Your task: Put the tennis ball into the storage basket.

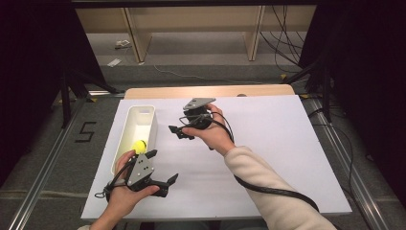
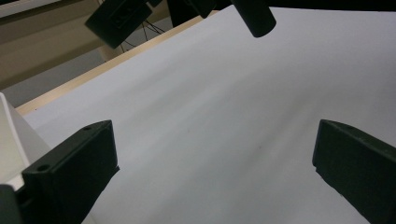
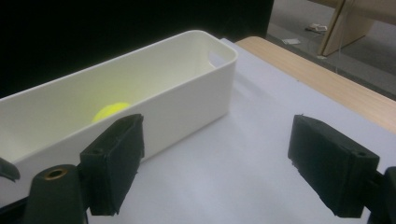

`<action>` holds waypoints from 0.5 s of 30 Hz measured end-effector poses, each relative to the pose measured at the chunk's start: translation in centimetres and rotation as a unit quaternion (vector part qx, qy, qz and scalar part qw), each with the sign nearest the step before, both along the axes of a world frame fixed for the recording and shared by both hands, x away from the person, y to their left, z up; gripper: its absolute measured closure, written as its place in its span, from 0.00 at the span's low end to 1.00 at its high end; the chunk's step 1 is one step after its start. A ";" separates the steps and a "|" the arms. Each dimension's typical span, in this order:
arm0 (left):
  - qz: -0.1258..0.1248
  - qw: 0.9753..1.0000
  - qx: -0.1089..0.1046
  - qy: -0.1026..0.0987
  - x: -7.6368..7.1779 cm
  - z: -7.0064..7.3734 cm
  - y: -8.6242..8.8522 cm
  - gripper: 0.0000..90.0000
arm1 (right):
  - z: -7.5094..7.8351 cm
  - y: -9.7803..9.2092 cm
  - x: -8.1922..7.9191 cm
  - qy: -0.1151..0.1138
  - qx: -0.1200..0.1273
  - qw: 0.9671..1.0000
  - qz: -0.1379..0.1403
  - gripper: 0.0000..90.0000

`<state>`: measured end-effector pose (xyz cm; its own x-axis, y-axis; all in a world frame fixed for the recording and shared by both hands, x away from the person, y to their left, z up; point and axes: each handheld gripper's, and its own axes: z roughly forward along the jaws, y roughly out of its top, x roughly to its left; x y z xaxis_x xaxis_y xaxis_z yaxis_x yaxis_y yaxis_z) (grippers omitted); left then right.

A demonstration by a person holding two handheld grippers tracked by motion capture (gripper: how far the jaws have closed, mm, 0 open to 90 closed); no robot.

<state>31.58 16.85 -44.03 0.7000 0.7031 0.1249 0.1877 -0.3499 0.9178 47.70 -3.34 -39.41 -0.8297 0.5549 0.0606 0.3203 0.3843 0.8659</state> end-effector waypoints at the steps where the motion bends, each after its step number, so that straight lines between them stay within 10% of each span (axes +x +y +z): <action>1: 0.000 1.000 0.000 0.000 0.0 0.0 0.0 0.00 | 0.0 -0.3 0.0 0.000 0.001 1.000 -0.002 0.21; 15: 0.000 1.000 -0.003 -0.001 0.0 0.0 0.0 0.00 | 0.4 -4.5 -0.6 -0.005 0.001 1.000 -0.029 0.21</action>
